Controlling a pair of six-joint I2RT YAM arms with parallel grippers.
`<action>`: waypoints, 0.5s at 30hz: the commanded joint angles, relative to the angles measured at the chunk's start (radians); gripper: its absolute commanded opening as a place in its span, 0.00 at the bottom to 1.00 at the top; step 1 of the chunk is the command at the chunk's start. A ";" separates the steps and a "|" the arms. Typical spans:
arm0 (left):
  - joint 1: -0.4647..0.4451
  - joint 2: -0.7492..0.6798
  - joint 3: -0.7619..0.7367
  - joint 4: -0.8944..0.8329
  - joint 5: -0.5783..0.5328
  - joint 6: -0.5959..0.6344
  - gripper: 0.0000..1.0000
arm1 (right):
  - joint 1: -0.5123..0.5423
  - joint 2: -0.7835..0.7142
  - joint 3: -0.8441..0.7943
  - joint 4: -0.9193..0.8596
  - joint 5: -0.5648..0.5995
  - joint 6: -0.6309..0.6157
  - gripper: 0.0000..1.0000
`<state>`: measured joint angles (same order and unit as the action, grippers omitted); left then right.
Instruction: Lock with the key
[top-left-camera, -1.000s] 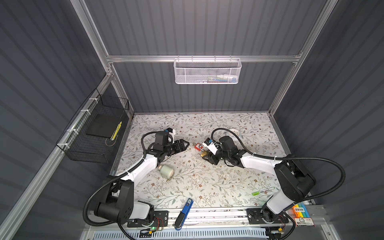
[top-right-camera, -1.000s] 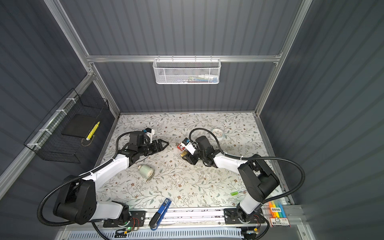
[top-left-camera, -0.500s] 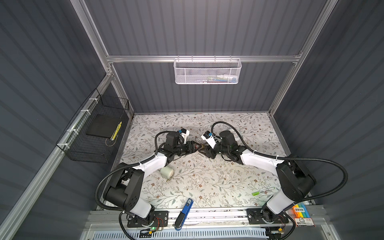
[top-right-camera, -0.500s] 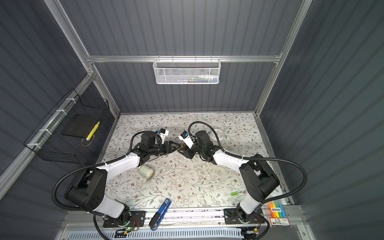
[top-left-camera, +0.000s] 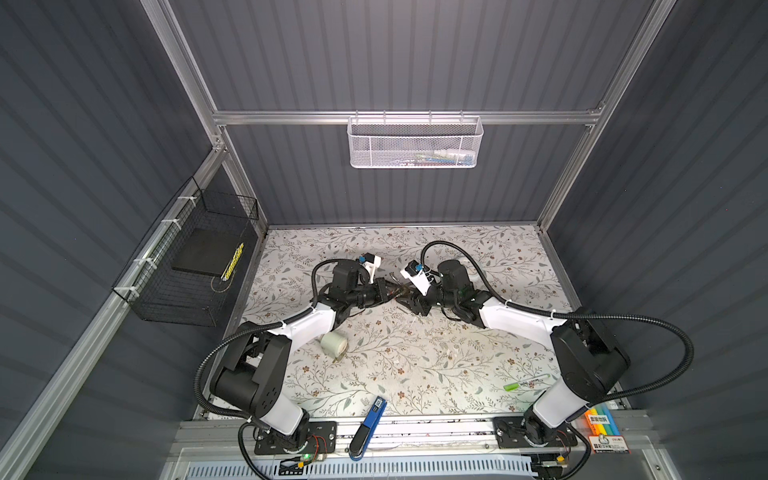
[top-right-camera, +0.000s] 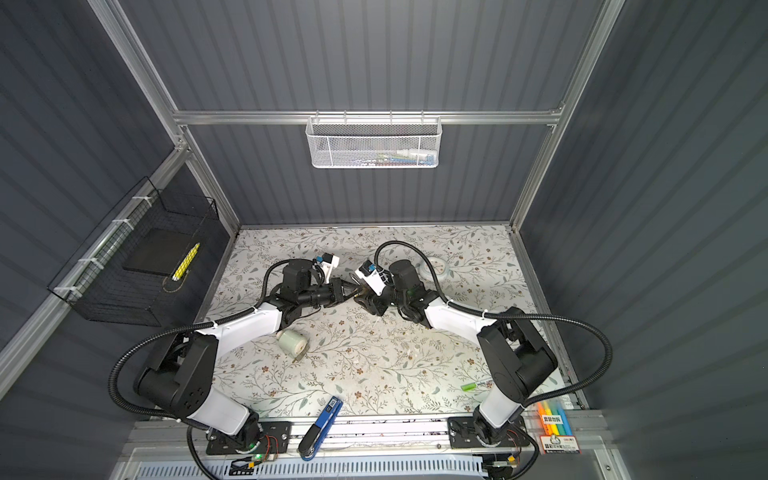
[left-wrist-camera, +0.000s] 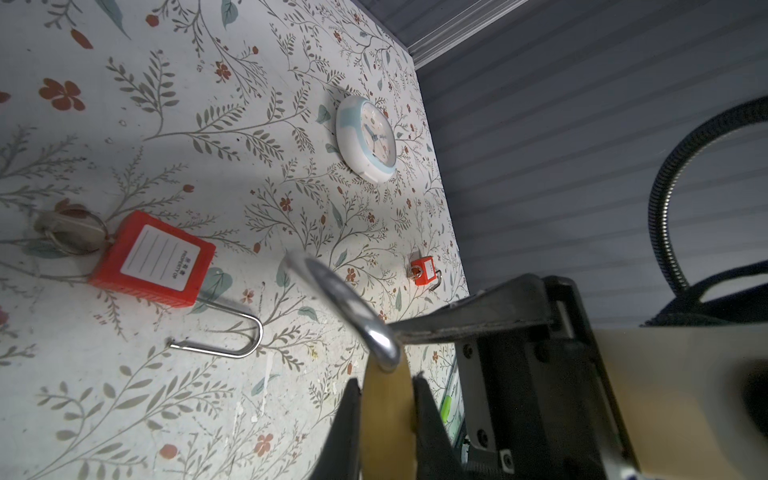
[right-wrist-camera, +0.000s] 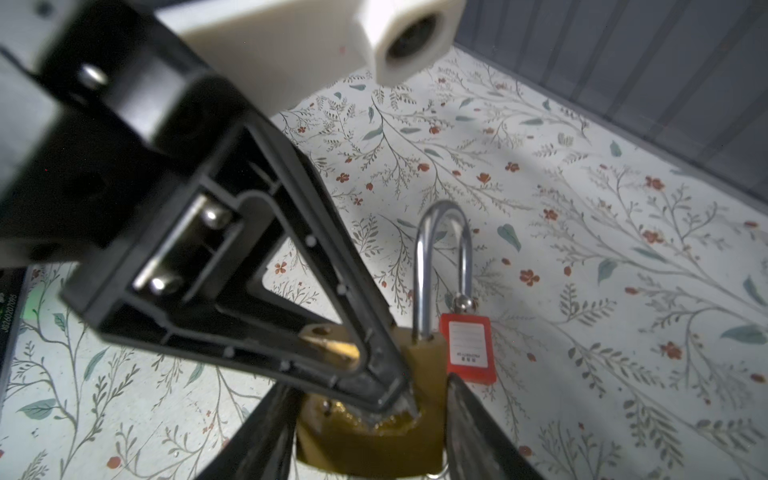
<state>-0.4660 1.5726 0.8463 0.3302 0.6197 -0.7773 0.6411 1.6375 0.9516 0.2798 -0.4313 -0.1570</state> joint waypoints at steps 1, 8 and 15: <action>-0.005 0.018 0.019 0.056 0.026 -0.025 0.00 | 0.005 -0.044 -0.019 0.094 -0.008 0.005 0.71; -0.003 -0.057 0.004 0.145 -0.124 -0.051 0.00 | -0.088 -0.148 -0.135 0.301 -0.029 0.302 0.90; 0.002 -0.101 -0.033 0.323 -0.238 -0.164 0.00 | -0.224 -0.134 -0.208 0.619 -0.057 0.995 0.90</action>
<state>-0.4660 1.5158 0.8333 0.4915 0.4484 -0.8726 0.4465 1.4803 0.7506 0.7166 -0.4648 0.4400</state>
